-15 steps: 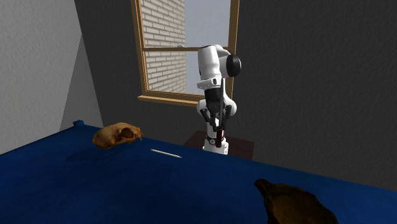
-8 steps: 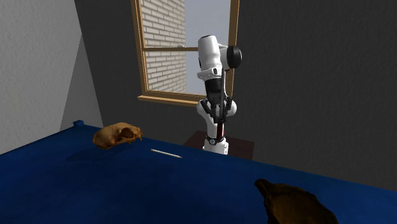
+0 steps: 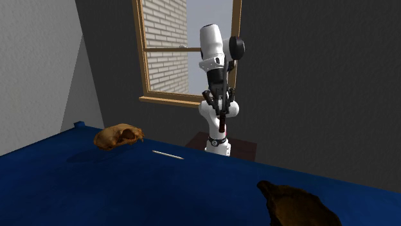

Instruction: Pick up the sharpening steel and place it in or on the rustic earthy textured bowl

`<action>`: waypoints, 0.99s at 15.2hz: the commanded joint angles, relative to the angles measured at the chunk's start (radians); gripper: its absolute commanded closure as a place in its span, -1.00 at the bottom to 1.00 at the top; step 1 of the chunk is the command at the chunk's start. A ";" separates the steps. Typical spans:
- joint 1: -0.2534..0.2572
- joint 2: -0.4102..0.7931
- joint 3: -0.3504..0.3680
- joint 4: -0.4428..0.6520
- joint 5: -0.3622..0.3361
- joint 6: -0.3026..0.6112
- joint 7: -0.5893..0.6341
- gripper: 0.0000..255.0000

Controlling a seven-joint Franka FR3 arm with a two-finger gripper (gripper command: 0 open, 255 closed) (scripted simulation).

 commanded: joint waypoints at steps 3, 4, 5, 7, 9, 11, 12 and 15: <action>0.022 0.088 0.048 0.035 0.024 0.062 0.042 1.00; 0.028 0.118 0.063 0.046 0.030 0.083 0.055 1.00; 0.034 0.149 0.078 0.059 0.036 0.104 0.068 1.00; 0.044 0.213 0.108 0.089 0.045 0.143 0.095 1.00; 0.052 0.278 0.137 0.124 0.050 0.179 0.122 1.00; 0.058 0.344 0.165 0.164 0.051 0.212 0.151 1.00; 0.060 0.378 0.179 0.186 0.049 0.227 0.165 1.00; 0.065 0.481 0.220 0.257 0.038 0.266 0.212 1.00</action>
